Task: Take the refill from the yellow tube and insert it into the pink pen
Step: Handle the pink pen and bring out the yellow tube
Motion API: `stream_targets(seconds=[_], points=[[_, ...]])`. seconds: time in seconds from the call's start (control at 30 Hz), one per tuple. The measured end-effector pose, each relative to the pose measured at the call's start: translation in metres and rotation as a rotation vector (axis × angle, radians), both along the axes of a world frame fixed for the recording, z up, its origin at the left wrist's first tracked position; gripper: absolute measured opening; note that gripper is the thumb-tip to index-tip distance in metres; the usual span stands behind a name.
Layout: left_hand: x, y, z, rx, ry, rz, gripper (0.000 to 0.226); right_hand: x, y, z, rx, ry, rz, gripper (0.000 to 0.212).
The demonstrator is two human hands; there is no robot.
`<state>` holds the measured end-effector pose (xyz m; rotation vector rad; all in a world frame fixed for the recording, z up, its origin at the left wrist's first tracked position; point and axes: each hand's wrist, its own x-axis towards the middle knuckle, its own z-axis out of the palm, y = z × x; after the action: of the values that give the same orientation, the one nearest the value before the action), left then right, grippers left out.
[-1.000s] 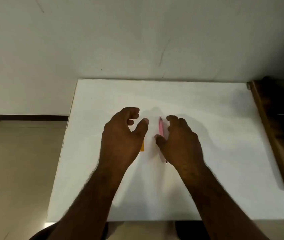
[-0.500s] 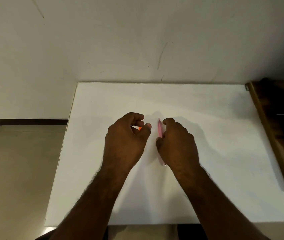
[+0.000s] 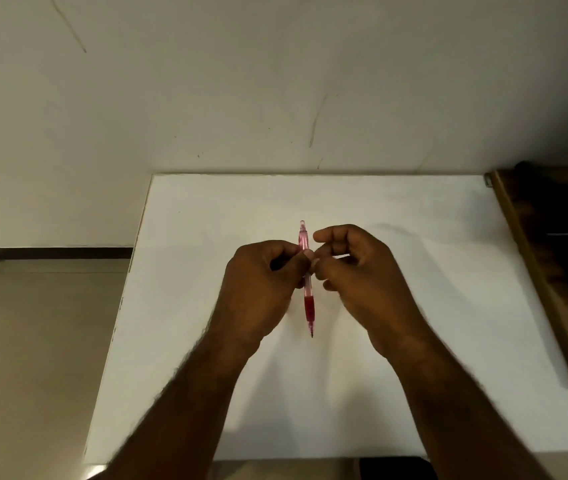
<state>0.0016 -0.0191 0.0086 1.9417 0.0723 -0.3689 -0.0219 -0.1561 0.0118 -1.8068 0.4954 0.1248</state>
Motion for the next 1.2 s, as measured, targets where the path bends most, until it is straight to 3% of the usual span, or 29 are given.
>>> stream_targets(seconds=[0.07, 0.2, 0.6, 0.8, 0.97, 1.2], points=[[-0.002, -0.003, 0.002, 0.003, 0.007, -0.049, 0.02, 0.003, -0.004, 0.004, 0.101, -0.023, -0.074, 0.008], [-0.009, -0.012, 0.005, 0.017, -0.018, -0.084, 0.023, 0.003, -0.004, 0.001, 0.073, -0.068, -0.125, 0.021], [-0.006, -0.013, -0.002, 0.043, 0.1, -0.178, 0.021, 0.009, -0.019, -0.01, 0.318, 0.002, -0.37, 0.01], [0.004, 0.001, -0.011, 0.004, 0.103, -0.071, 0.022, 0.006, -0.028, -0.036, -0.594, 0.129, -0.048, 0.024], [0.002, -0.004, -0.014, 0.058, 0.08, -0.106, 0.022, 0.005, -0.016, -0.04, -0.769, 0.205, 0.038, 0.026], [0.0, -0.004, -0.014, 0.087, 0.094, -0.138, 0.022, 0.004, -0.017, -0.04, -0.753, 0.231, 0.036, 0.029]])
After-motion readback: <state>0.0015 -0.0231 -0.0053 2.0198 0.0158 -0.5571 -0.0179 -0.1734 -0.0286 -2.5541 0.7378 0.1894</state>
